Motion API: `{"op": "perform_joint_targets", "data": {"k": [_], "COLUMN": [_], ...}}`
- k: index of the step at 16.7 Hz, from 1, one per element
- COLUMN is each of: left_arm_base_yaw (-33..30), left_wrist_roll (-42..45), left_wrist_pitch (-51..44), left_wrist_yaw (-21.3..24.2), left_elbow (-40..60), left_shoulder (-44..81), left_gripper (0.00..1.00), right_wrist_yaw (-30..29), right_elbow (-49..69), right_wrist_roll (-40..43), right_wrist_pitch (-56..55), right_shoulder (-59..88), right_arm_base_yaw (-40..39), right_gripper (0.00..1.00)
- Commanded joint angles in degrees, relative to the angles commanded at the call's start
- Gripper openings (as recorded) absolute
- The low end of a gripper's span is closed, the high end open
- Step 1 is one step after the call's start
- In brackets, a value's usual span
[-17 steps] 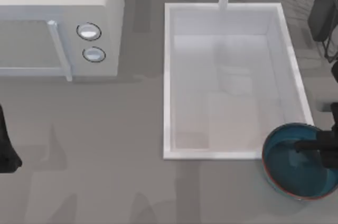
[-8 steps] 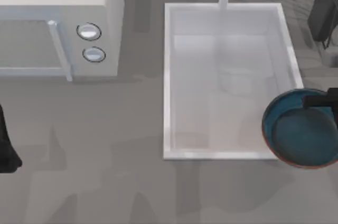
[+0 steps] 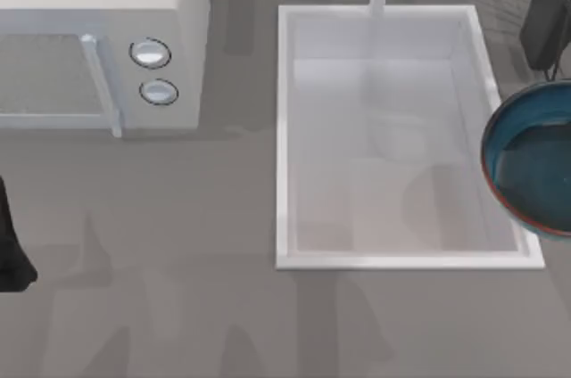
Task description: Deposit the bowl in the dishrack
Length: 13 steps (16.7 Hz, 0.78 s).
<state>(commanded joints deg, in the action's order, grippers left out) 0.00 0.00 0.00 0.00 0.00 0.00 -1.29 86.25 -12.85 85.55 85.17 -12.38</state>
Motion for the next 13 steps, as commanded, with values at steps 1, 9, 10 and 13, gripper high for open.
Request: {"op": "perform_joint_targets", "data": {"k": [1,9,10,13], "left_arm_base_yaw": [0.0,0.0,0.0,0.0], "left_wrist_roll": [0.0,0.0,0.0,0.0], "left_wrist_pitch": [0.0,0.0,0.0,0.0], "left_wrist_yaw": [0.0,0.0,0.0,0.0], "left_elbow": [0.0,0.0,0.0,0.0], "left_shoulder": [0.0,0.0,0.0,0.0], "left_gripper": [1.0,1.0,1.0,1.0], "right_wrist_yaw": [0.0,2.35,3.71,9.13], "right_elbow": [0.51,-0.22,-0.62,-2.81], "right_wrist_roll": [0.02,1.3,1.99,4.3], "right_wrist_pitch": [0.51,-3.06,-5.34,-15.83], "right_shoulder": [-0.23,-1.65,-2.6,-6.29], "right_arm_base_yaw": [0.03,1.62,2.87,8.57], "right_gripper": [0.0,0.0,0.0,0.0]}}
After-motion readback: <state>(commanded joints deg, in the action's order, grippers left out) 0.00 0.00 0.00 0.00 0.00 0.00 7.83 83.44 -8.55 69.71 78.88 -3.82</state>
